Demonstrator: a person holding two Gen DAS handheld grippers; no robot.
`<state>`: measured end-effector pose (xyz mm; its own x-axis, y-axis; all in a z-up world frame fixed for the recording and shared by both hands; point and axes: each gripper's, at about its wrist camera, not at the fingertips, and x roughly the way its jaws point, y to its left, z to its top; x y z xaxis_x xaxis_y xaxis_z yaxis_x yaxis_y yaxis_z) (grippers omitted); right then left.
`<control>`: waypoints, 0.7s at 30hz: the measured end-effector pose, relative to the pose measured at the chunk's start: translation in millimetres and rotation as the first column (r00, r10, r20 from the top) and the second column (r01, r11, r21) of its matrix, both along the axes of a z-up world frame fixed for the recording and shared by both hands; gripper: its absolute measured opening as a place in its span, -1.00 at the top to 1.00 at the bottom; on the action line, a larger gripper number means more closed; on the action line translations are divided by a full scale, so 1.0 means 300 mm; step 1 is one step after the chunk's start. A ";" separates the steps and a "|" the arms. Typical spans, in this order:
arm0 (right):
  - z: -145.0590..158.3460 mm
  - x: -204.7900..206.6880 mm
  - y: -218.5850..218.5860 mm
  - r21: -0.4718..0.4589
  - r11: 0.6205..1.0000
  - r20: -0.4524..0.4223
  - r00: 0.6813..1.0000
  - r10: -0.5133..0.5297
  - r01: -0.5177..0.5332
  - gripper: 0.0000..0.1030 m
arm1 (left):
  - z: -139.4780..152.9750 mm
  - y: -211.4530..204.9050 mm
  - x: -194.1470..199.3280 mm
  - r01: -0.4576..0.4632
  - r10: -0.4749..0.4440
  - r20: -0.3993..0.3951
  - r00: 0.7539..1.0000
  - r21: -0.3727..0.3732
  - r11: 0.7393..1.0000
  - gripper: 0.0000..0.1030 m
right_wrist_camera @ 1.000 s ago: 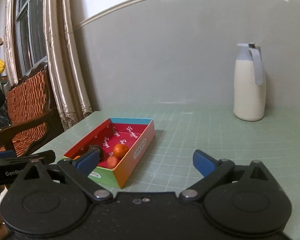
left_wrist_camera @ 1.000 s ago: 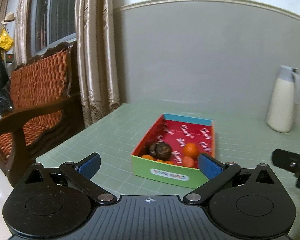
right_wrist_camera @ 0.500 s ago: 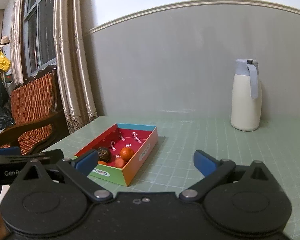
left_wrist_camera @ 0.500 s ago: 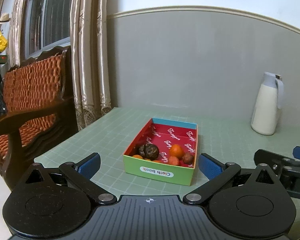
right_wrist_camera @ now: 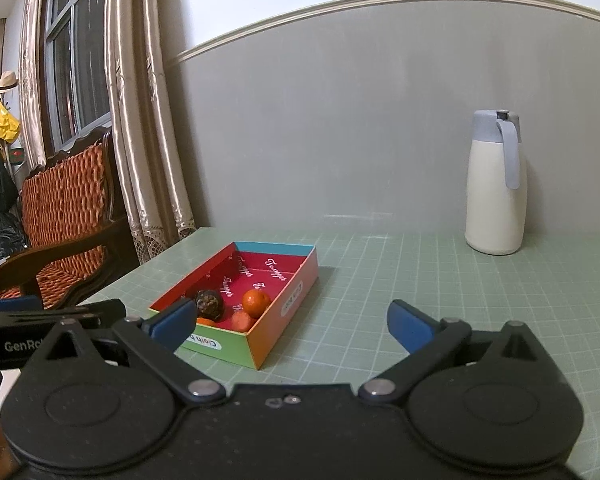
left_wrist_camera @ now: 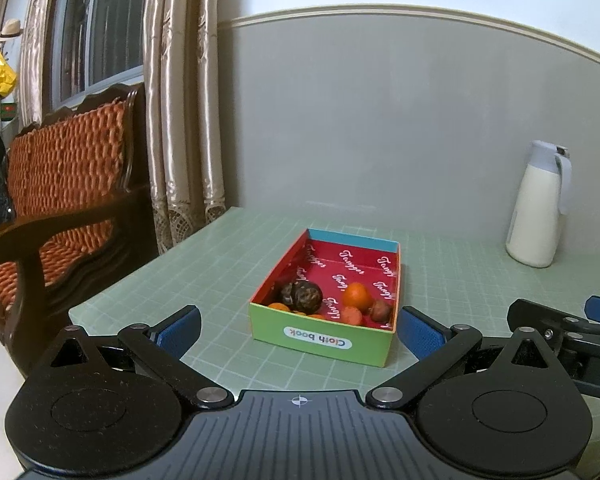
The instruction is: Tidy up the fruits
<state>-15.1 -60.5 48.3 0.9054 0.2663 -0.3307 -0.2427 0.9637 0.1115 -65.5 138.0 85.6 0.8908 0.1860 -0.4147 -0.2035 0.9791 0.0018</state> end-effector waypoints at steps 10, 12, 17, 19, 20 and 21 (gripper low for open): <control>-0.003 -0.003 0.005 -0.003 1.000 -0.005 1.000 0.006 -0.006 -0.98 | -0.009 -0.004 0.002 0.002 -0.002 0.002 1.000 0.013 1.000 -1.00; -0.003 -0.002 0.004 -0.003 1.000 -0.006 1.000 0.007 -0.007 -0.99 | -0.008 -0.004 0.002 0.002 -0.003 0.004 1.000 0.013 1.000 -1.00; -0.003 0.000 0.008 -0.004 1.000 -0.009 1.000 0.009 -0.009 -0.99 | -0.008 -0.003 0.002 0.001 -0.001 0.004 1.000 0.013 1.000 -1.00; -0.003 0.000 0.009 -0.005 1.000 -0.010 1.000 0.009 -0.009 -0.99 | -0.008 -0.003 0.002 0.002 -0.002 0.005 1.000 0.013 1.000 -1.00; -0.003 -0.001 0.012 -0.005 1.000 -0.011 1.000 0.009 -0.010 -0.99 | -0.008 -0.003 0.001 0.001 -0.001 0.007 1.000 0.014 1.000 -1.00; -0.003 -0.002 0.012 -0.005 1.000 -0.011 1.000 0.010 -0.010 -0.99 | -0.008 -0.003 0.002 0.000 0.000 0.007 1.000 0.015 1.000 -1.00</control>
